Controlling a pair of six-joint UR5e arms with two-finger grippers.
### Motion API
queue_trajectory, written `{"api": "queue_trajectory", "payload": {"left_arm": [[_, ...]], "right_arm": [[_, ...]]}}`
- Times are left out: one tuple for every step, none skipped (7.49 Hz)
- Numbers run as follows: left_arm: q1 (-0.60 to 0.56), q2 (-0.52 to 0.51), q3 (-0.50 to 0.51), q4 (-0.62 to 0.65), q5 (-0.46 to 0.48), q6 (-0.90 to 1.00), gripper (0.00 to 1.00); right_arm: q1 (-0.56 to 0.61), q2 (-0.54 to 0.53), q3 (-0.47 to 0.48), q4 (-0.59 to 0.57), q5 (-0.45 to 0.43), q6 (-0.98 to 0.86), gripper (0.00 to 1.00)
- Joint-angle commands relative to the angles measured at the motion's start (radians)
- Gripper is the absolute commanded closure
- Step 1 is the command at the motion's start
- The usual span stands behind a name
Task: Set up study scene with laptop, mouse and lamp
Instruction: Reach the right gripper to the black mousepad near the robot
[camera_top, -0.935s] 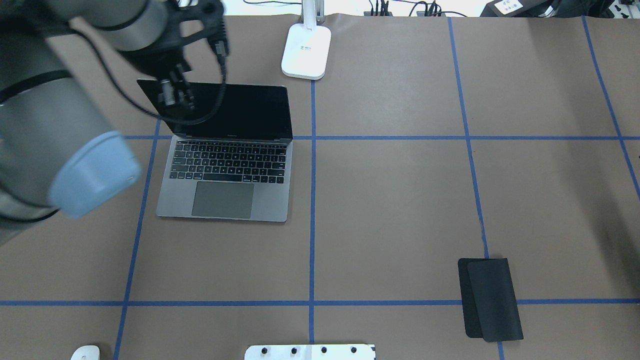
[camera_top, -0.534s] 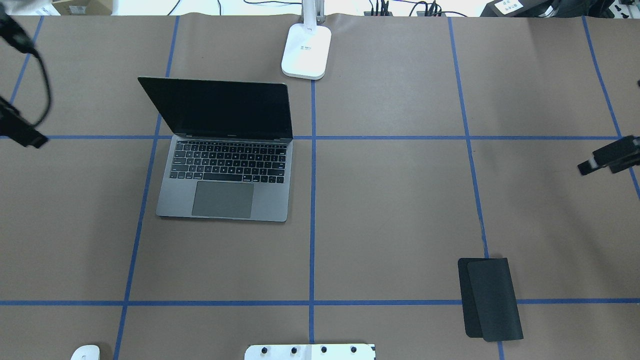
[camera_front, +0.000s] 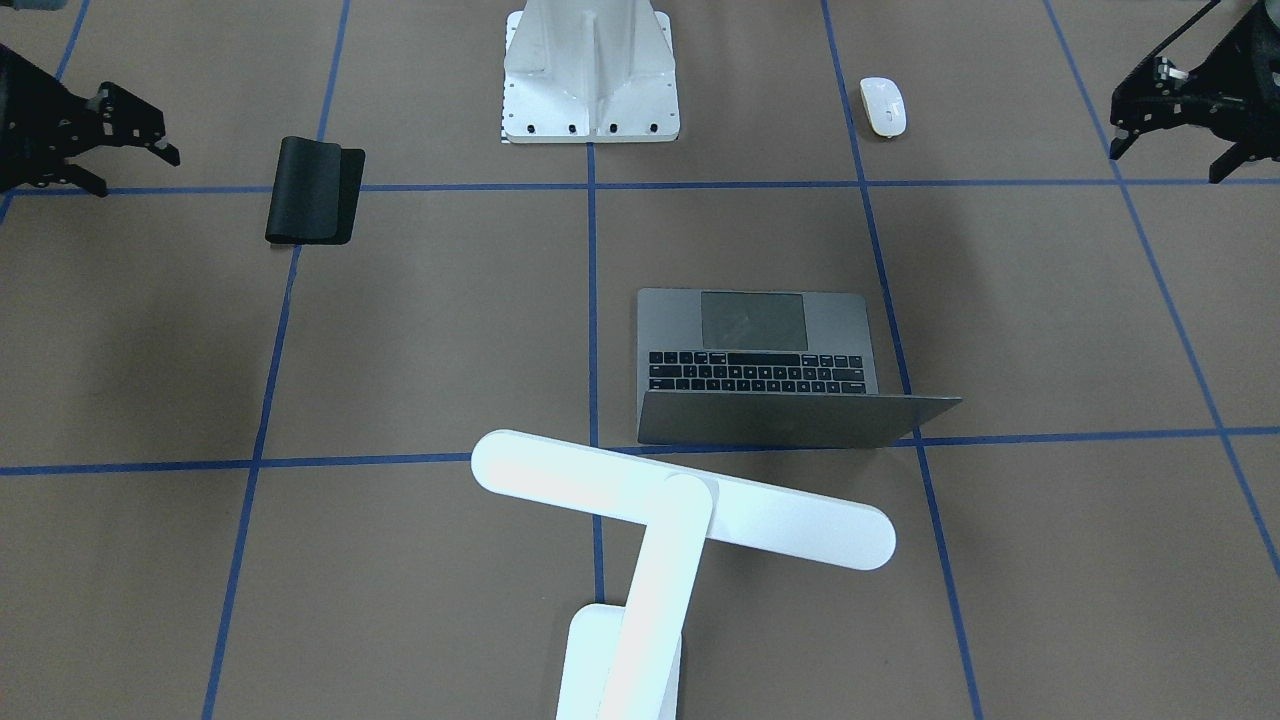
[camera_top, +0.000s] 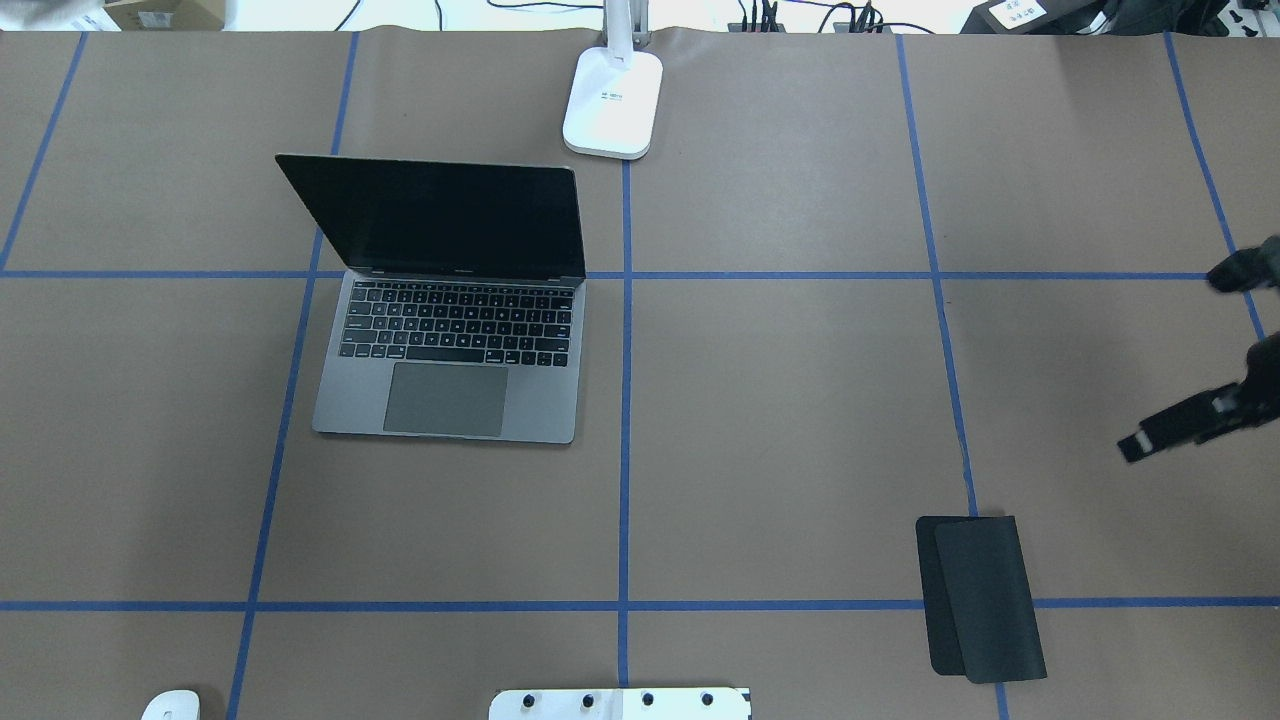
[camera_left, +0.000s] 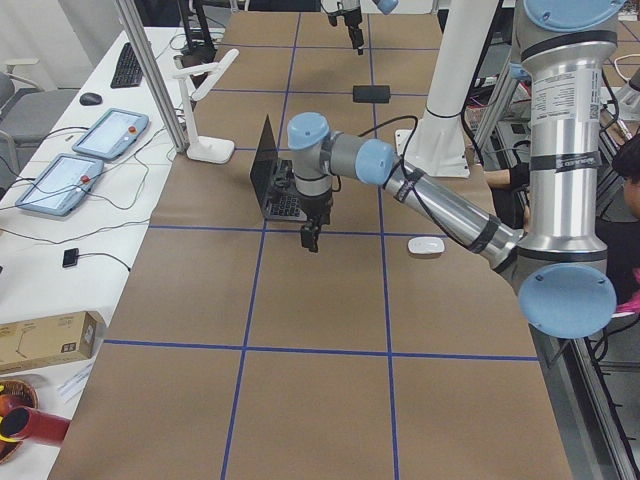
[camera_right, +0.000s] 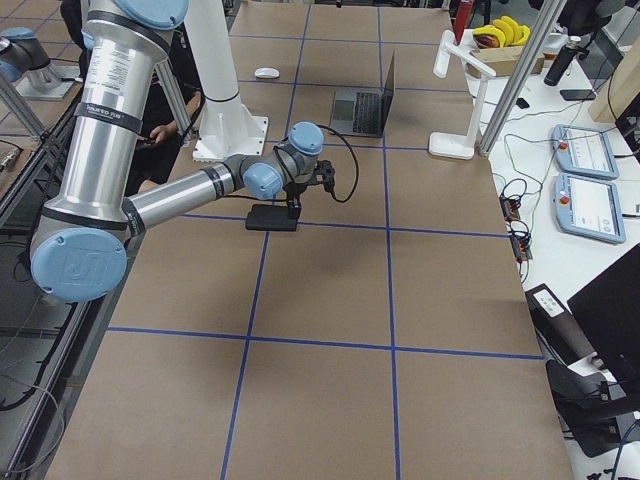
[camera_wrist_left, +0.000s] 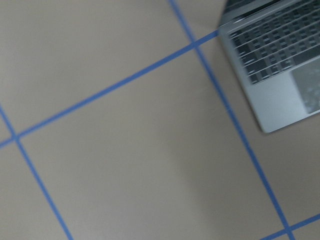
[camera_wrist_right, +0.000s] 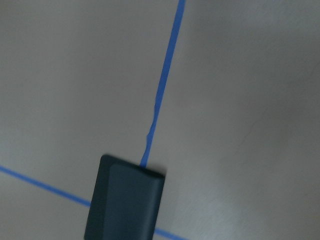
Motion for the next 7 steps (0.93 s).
{"api": "queue_trajectory", "payload": {"left_arm": [[0.007,0.093,0.105,-0.313,-0.044,-0.059,0.0],[0.005,0.094,0.096,-0.32,-0.044,-0.047,0.0],[0.005,0.126,0.083,-0.358,-0.044,-0.049,0.0],[0.005,0.136,0.082,-0.384,-0.026,-0.047,0.0],[0.005,0.136,0.081,-0.388,-0.021,-0.047,0.0],[0.005,0.146,0.081,-0.406,-0.021,-0.047,0.0],[0.005,0.156,0.082,-0.424,-0.021,-0.047,0.0]], "right_arm": [[-0.071,0.0,-0.019,-0.001,-0.007,0.069,0.0],[-0.081,0.009,-0.079,0.001,0.005,0.074,0.0],[-0.082,0.058,-0.158,0.001,0.018,0.074,0.0],[-0.089,0.111,-0.223,0.004,0.036,0.074,0.0],[-0.095,0.166,-0.265,0.002,0.074,0.077,0.0],[-0.098,0.178,-0.268,-0.001,0.088,0.084,0.0],[-0.104,0.179,-0.27,-0.001,0.093,0.103,0.0]]}}
